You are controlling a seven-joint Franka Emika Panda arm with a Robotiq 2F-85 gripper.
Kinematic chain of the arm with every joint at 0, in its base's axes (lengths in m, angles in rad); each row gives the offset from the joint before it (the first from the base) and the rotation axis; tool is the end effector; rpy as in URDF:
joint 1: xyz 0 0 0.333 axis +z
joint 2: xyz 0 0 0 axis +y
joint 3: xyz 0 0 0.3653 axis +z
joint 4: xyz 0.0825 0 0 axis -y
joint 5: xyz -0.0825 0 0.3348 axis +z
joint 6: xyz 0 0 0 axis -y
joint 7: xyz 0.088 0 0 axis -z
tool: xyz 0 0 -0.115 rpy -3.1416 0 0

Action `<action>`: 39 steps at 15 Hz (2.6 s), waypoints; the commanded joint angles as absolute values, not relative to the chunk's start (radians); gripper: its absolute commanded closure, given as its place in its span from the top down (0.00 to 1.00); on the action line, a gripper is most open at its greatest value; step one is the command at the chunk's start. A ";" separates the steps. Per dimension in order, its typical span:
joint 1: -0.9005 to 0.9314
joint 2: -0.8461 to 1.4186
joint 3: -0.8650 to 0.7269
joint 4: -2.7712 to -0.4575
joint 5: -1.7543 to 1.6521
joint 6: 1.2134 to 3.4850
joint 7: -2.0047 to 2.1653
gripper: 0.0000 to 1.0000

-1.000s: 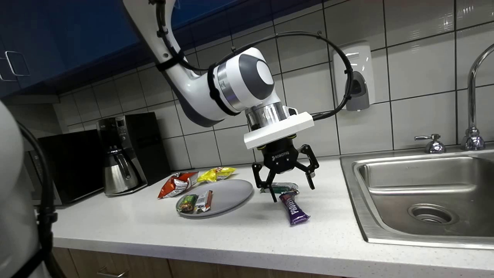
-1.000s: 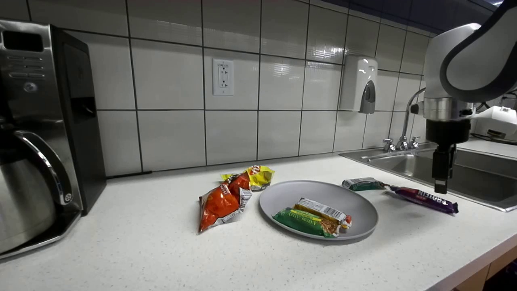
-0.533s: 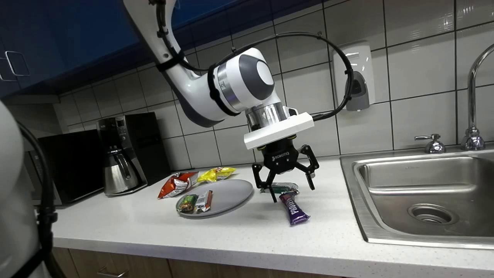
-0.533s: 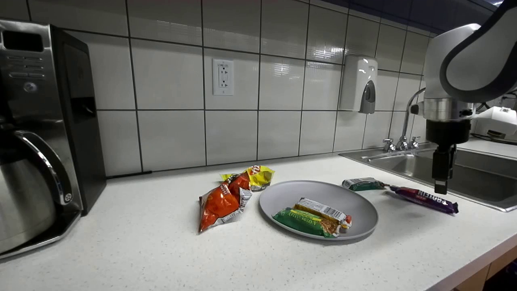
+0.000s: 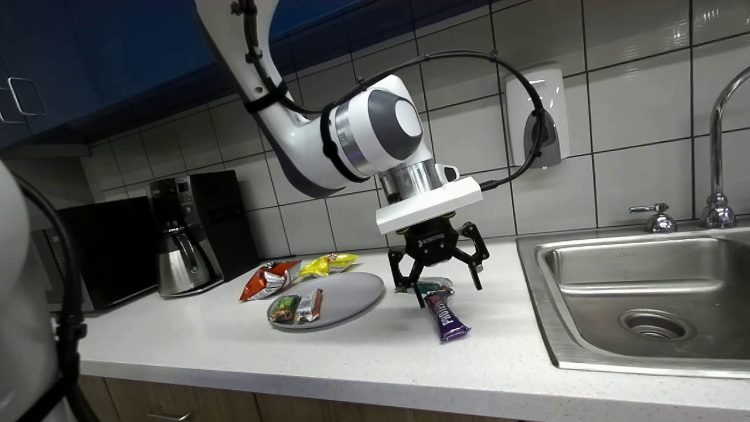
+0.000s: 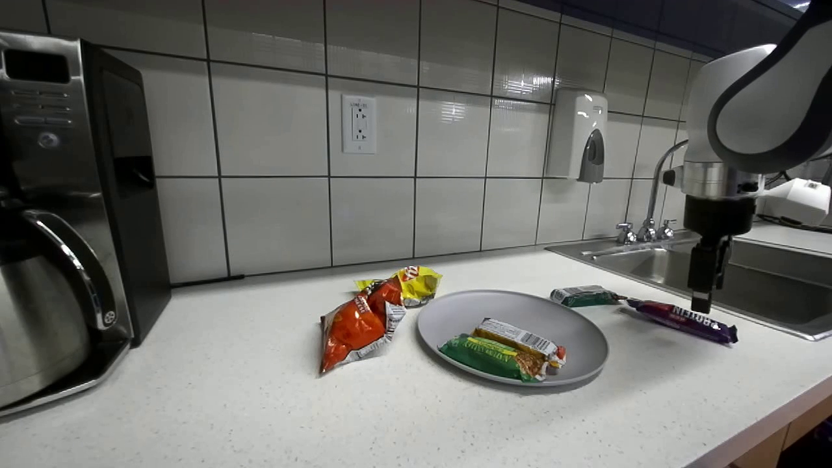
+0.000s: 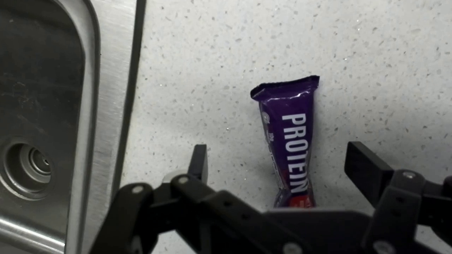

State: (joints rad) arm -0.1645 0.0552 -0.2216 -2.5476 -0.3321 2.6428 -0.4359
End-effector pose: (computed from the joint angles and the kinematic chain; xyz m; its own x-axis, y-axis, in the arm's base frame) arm 0.4073 -0.1575 0.3366 0.9428 0.3273 -0.0637 0.3334 -0.9277 0.1679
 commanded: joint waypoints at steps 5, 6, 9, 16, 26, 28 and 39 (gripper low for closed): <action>-0.178 0.131 -0.199 -2.526 -0.301 2.717 -0.442 1.00; -0.178 0.140 -0.197 -2.523 -0.298 2.724 -0.441 1.00; -0.177 0.159 -0.188 -2.513 -0.282 2.734 -0.441 1.00; -0.173 0.163 -0.167 -2.504 -0.268 2.716 -0.433 0.58; -0.174 0.126 -0.165 -2.513 -0.245 2.685 -0.435 0.04; -0.171 0.107 -0.158 -2.518 -0.238 2.668 -0.446 0.04; -0.108 0.103 -0.069 -2.449 -0.200 2.591 -0.464 0.04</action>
